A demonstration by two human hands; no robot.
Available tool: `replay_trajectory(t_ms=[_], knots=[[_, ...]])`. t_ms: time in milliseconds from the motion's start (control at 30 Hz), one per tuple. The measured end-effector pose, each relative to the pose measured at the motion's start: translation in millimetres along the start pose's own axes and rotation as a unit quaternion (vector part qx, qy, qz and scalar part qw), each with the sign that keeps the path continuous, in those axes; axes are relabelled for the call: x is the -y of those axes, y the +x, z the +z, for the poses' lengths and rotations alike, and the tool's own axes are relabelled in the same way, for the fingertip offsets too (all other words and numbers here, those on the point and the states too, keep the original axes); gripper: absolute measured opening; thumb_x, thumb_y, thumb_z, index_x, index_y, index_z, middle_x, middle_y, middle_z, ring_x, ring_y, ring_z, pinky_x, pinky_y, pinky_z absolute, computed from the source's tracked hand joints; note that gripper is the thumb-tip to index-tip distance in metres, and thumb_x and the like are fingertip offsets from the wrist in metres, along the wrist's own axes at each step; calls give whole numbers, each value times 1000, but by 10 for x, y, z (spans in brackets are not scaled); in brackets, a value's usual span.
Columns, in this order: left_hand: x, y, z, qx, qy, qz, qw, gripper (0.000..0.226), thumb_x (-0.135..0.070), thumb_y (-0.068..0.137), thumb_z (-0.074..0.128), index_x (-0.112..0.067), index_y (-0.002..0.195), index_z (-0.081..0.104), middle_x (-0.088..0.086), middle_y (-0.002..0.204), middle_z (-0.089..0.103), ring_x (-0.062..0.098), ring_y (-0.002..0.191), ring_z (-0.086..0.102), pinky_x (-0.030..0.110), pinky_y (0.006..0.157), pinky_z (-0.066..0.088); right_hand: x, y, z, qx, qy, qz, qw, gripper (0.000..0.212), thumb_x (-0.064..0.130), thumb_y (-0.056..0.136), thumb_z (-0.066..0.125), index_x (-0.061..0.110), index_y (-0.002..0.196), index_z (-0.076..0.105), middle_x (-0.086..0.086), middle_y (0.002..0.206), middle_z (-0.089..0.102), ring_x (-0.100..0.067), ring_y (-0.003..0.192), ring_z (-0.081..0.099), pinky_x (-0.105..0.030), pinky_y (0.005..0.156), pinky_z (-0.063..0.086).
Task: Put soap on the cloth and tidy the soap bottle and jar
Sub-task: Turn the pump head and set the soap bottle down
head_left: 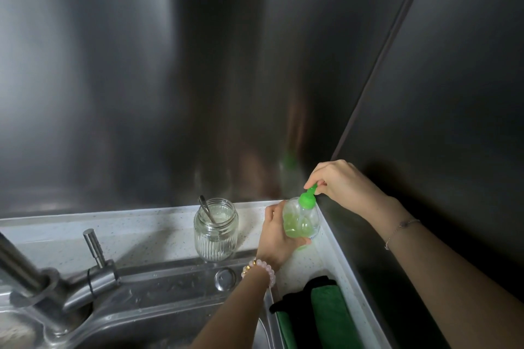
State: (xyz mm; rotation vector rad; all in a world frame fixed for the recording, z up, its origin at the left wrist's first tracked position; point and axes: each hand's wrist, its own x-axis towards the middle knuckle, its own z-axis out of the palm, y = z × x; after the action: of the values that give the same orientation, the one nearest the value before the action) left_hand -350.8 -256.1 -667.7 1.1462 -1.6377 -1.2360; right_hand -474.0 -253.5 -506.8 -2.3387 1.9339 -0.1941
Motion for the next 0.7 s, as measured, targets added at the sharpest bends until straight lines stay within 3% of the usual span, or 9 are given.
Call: replay_trajectory(t_ms=[100,233,300,433,567,700], knots=[[-17,-2,0,1,-3,-3,1000,85,-15,57,83,-23,130,41,-7,119,34,10,110,48,20,101,40,6,13,10,1,0,13,1000,25,2,82,61,17,98,74,-2,103,68,-17,80,63,-37,82,54],[-16,-6,4,-3,-10,-6,1000,85,-13,58,83,-23,132,41,-7,120,33,7,108,46,4,90,34,23,17,20,6,-10,25,1000,25,7,83,61,18,103,72,-5,105,68,-24,88,64,-38,84,52],[-20,-7,6,-4,-8,-5,1000,86,-14,58,83,-22,132,41,-6,121,33,6,107,46,5,90,33,38,15,16,4,-9,34,999,24,12,84,62,18,105,72,-6,106,68,-28,93,63,-37,85,52],[-30,-15,11,-6,-14,-10,1000,84,-13,58,83,-23,131,42,-7,120,33,4,107,45,-4,83,31,45,7,26,0,-9,43,999,23,15,84,62,21,104,72,-5,105,68,-27,92,63,-36,83,52],[-36,-20,14,-10,-9,-9,1000,85,-14,59,83,-22,132,40,-9,120,32,5,109,44,0,86,29,49,21,35,-2,-10,51,999,23,15,83,63,22,102,72,-4,104,68,-27,91,63,-37,83,53],[-51,-45,20,-15,5,-3,1000,84,-19,61,81,-24,133,38,-11,123,32,2,111,42,13,97,35,59,-7,59,-9,-14,43,999,20,15,85,61,23,100,71,-3,104,67,-26,88,63,-39,81,54]])
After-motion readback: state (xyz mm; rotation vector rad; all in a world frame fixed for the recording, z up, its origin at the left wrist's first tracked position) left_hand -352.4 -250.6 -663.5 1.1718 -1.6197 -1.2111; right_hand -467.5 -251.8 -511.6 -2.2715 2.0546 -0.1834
